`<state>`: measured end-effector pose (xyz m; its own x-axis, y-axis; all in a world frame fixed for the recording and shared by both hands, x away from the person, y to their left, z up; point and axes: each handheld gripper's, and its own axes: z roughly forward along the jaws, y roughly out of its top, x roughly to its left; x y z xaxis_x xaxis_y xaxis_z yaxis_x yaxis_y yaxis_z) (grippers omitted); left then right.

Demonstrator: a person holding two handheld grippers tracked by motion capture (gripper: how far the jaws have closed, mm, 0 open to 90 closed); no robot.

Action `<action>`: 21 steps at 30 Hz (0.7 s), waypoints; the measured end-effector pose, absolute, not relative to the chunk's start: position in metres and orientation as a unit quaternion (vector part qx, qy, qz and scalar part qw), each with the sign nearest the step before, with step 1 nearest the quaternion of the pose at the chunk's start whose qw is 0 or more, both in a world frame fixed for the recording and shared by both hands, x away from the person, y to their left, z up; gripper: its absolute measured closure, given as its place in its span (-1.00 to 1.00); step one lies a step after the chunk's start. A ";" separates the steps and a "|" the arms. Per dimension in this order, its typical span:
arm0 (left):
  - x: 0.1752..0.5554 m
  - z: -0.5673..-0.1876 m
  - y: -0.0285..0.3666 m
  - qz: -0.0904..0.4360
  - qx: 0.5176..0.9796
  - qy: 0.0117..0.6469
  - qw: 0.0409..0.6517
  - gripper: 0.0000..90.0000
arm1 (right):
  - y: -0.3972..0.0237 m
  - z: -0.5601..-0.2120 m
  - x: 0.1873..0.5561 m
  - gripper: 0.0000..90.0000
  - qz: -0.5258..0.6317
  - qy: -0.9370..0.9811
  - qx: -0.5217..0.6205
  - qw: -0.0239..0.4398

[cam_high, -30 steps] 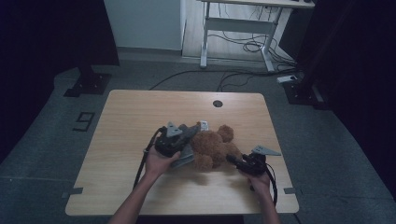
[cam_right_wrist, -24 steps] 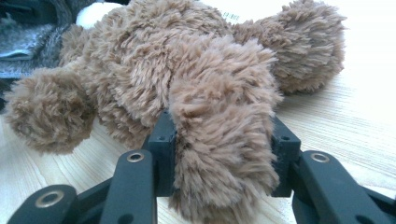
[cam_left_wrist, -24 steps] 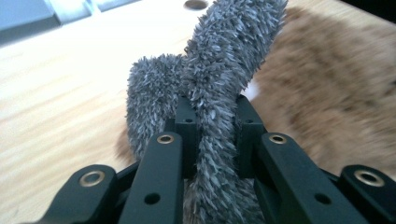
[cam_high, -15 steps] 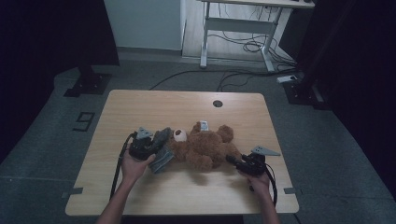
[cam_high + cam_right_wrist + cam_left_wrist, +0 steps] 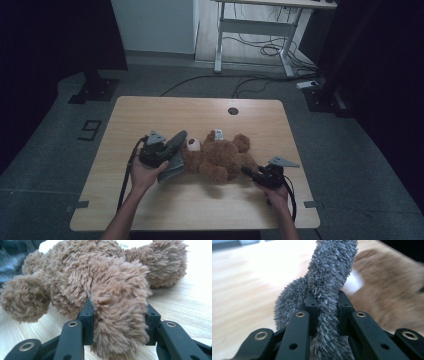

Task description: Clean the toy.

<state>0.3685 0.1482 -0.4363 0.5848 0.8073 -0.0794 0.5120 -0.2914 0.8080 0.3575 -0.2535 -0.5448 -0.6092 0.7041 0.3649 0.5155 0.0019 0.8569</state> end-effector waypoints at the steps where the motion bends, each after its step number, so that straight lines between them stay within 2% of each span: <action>1: 0.370 -0.431 0.139 0.174 0.789 0.411 0.423 0.69 | -0.253 -0.545 0.357 0.26 0.558 0.702 0.434 0.085; 7: 0.383 -0.422 0.071 0.151 0.811 0.368 0.429 0.69 | -0.254 -0.543 0.353 0.26 0.558 0.702 0.434 0.087; 13: 0.400 -0.433 0.011 0.103 0.824 0.356 0.429 0.69 | -0.254 -0.543 0.349 0.26 0.556 0.705 0.432 0.087; 17: 0.405 -0.443 -0.007 0.107 0.836 0.352 0.408 0.69 | -0.256 -0.543 0.348 0.27 0.552 0.707 0.434 0.089; 21: 0.403 -0.445 -0.001 0.116 0.839 0.351 0.400 0.69 | -0.257 -0.543 0.346 0.28 0.551 0.709 0.433 0.084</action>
